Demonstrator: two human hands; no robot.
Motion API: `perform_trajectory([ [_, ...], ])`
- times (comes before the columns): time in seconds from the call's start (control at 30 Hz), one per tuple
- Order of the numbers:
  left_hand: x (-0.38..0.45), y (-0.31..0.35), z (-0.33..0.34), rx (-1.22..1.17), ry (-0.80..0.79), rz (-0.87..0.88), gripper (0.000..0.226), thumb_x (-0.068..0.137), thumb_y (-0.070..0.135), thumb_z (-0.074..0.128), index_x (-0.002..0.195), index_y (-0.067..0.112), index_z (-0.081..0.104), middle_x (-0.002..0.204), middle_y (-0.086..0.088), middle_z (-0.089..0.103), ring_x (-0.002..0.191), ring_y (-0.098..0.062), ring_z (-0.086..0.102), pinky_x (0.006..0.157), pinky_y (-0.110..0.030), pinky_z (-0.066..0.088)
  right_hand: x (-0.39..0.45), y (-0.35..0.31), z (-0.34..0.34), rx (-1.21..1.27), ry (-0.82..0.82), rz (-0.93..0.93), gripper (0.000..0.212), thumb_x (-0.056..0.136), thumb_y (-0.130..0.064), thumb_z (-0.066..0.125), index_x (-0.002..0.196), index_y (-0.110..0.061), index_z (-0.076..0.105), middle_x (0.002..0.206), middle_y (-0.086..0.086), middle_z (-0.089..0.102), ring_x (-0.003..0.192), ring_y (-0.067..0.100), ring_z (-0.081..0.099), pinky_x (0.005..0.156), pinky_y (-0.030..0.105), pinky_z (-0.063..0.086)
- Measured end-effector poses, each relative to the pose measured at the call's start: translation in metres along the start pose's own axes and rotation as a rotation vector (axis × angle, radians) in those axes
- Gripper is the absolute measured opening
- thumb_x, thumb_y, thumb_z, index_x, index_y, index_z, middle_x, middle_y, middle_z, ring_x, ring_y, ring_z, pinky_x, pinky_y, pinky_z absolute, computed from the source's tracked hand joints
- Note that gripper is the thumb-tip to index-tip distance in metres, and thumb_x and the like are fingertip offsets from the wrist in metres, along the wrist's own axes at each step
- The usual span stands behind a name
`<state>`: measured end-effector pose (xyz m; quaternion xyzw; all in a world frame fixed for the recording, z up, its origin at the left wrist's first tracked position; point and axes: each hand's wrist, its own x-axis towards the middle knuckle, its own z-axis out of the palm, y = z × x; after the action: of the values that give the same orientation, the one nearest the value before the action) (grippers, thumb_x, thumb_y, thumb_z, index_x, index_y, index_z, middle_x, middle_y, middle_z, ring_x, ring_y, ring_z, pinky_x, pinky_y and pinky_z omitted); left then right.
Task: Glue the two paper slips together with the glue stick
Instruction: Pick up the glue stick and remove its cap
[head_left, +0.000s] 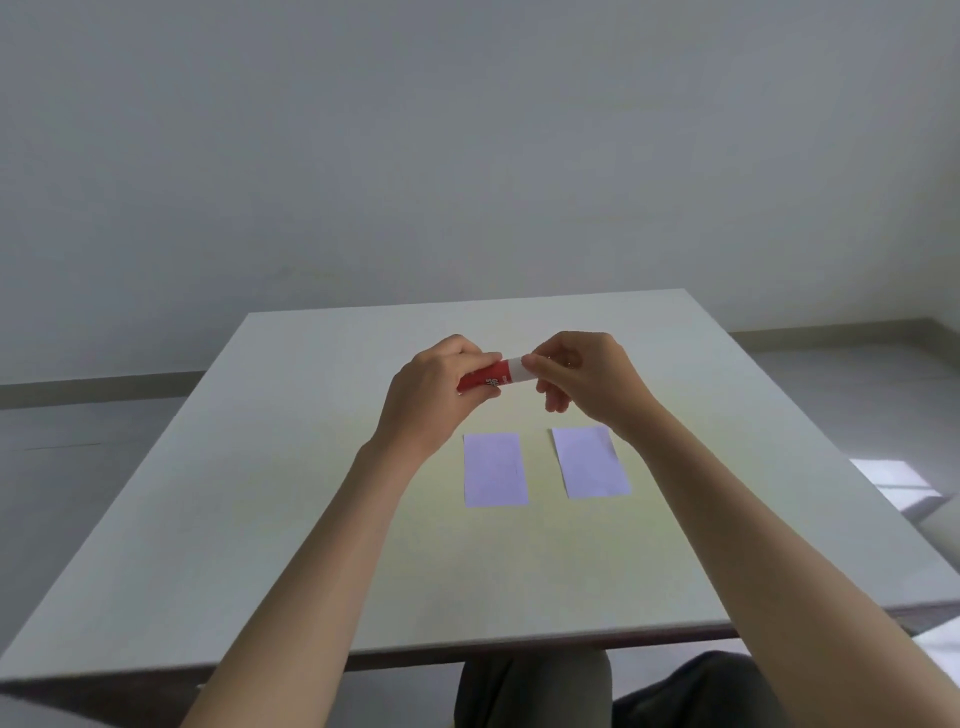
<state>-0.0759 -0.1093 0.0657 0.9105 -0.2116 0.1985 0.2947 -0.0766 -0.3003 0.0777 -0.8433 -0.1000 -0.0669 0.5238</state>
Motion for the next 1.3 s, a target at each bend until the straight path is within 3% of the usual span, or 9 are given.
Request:
perform_trajectory([
  [0.13,0.001,0.004,-0.001,0.017,0.007,-0.005,0.035,0.079,0.024,0.072,0.114,0.023,0.067,0.101,0.006,0.065,0.077,-0.011,0.051,0.066,-0.025,0.039,-0.002,0.003,-0.005,0.076,-0.026,-0.037,0.016,0.084,-0.01,0.067,0.1,-0.013,0.064,0.08,0.001,0.063,0.063,0.022,0.067,0.061,0.029,0.055],
  [0.27,0.0,0.006,0.0,0.022,0.005,-0.012,0.035,0.079,0.025,0.072,0.114,0.024,0.067,0.1,0.007,0.065,0.076,-0.011,0.052,0.066,-0.024,0.039,-0.006,0.003,-0.005,0.1,-0.049,0.022,0.039,0.081,-0.032,0.07,0.117,-0.022,0.059,0.084,0.001,0.065,0.06,0.019,0.068,0.056,0.029,0.057],
  [0.43,0.001,0.009,0.001,0.034,-0.012,-0.01,0.034,0.079,0.025,0.072,0.113,0.025,0.068,0.1,0.007,0.065,0.077,-0.013,0.054,0.066,-0.024,0.039,-0.004,0.002,-0.003,0.05,-0.013,0.071,0.028,0.091,-0.034,0.058,0.08,-0.009,0.064,0.059,0.002,0.065,0.043,0.018,0.06,0.044,0.025,0.044],
  [0.53,0.003,0.01,0.002,0.044,-0.008,-0.011,0.035,0.079,0.026,0.072,0.113,0.025,0.067,0.101,0.007,0.065,0.078,-0.014,0.055,0.066,-0.026,0.042,-0.002,0.004,-0.005,0.106,-0.028,0.009,0.011,0.089,-0.02,0.061,0.094,-0.01,0.065,0.073,0.004,0.066,0.052,0.019,0.065,0.044,0.026,0.046],
  [0.63,0.004,0.01,0.003,0.035,-0.002,-0.013,0.035,0.079,0.026,0.072,0.113,0.025,0.067,0.1,0.008,0.065,0.077,-0.013,0.055,0.066,-0.025,0.041,-0.001,0.004,-0.006,0.12,-0.041,0.016,0.029,0.086,-0.031,0.065,0.111,-0.017,0.06,0.087,0.005,0.066,0.059,0.021,0.069,0.044,0.025,0.048],
  [0.8,0.007,0.01,0.006,0.045,-0.007,-0.023,0.033,0.078,0.028,0.072,0.111,0.027,0.068,0.099,0.01,0.065,0.075,-0.01,0.051,0.064,-0.023,0.037,0.003,0.006,-0.005,0.018,-0.001,0.083,0.027,0.089,-0.034,0.06,0.076,-0.01,0.062,0.057,0.002,0.061,0.038,0.015,0.055,0.041,0.022,0.042],
  [0.93,0.007,0.006,0.007,0.035,-0.008,-0.057,0.031,0.078,0.03,0.072,0.109,0.028,0.069,0.097,0.011,0.064,0.074,-0.01,0.051,0.059,-0.022,0.034,0.005,0.011,-0.012,0.137,-0.017,0.025,0.01,0.088,-0.012,0.063,0.096,-0.006,0.064,0.072,0.004,0.062,0.058,0.022,0.064,0.051,0.029,0.053],
  [1.1,0.005,-0.002,0.009,-0.04,0.013,-0.086,0.025,0.078,0.028,0.073,0.102,0.028,0.07,0.092,0.01,0.064,0.076,-0.013,0.057,0.062,-0.025,0.041,0.016,0.033,-0.032,0.169,0.176,0.032,0.018,0.086,-0.005,0.063,0.101,-0.015,0.066,0.081,0.004,0.058,0.06,0.017,0.065,0.06,0.024,0.057],
  [1.3,0.002,-0.009,0.015,-0.201,0.068,-0.135,0.019,0.079,0.024,0.072,0.097,0.021,0.069,0.089,0.006,0.067,0.08,-0.015,0.064,0.077,-0.042,0.054,0.026,0.108,-0.048,-0.295,0.416,0.248,0.022,0.087,-0.011,0.058,0.109,-0.009,0.064,0.101,0.015,0.066,0.086,0.033,0.064,0.08,0.038,0.05],
])
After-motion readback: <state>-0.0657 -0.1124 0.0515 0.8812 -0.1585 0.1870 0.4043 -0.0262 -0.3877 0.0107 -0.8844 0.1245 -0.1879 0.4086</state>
